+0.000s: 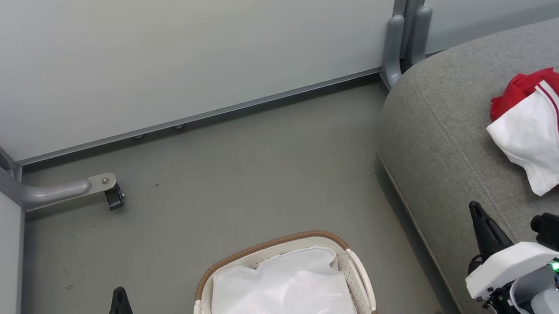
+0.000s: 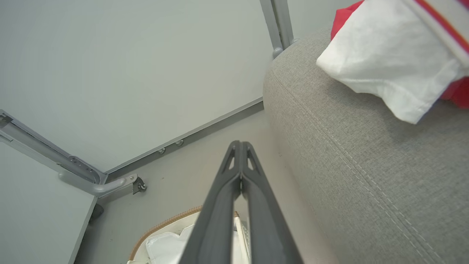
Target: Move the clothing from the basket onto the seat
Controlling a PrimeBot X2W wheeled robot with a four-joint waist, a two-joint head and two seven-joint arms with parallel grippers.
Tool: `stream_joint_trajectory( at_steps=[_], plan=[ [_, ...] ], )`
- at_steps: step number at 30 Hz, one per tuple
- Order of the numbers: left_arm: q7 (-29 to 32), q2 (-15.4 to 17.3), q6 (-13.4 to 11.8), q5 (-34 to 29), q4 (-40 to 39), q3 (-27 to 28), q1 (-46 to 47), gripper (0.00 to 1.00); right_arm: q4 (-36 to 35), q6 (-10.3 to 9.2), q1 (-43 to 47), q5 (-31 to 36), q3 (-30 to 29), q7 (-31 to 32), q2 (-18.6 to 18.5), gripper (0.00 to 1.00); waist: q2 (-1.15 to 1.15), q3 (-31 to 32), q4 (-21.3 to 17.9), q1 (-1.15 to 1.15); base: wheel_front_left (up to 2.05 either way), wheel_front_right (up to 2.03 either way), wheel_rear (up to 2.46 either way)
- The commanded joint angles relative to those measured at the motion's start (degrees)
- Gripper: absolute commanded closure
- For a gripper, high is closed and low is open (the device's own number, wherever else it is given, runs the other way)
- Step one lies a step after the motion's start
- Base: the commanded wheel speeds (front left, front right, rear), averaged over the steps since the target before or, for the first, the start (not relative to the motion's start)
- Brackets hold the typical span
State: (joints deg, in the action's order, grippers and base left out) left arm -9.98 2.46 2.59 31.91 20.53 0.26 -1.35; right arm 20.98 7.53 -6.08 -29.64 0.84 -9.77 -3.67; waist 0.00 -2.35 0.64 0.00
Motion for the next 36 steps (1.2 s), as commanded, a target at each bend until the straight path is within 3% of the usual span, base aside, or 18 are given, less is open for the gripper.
stream_joint_trajectory(
  at_steps=[1,36],
  plan=[
    [0.53,0.26,0.47,2.13,-1.11,0.51,1.98,1.0,-1.17,-0.01,-0.47,-2.33,-0.45,0.49,-0.21,1.0,0.0,0.03,-0.01,0.0,0.0,0.0,0.0],
    [7.6,0.42,2.53,28.02,-3.62,3.07,4.7,1.0,-3.89,-0.03,-0.35,-29.09,-3.55,7.51,0.2,1.0,0.0,0.73,-0.22,0.0,0.0,0.0,0.0]
  ],
)
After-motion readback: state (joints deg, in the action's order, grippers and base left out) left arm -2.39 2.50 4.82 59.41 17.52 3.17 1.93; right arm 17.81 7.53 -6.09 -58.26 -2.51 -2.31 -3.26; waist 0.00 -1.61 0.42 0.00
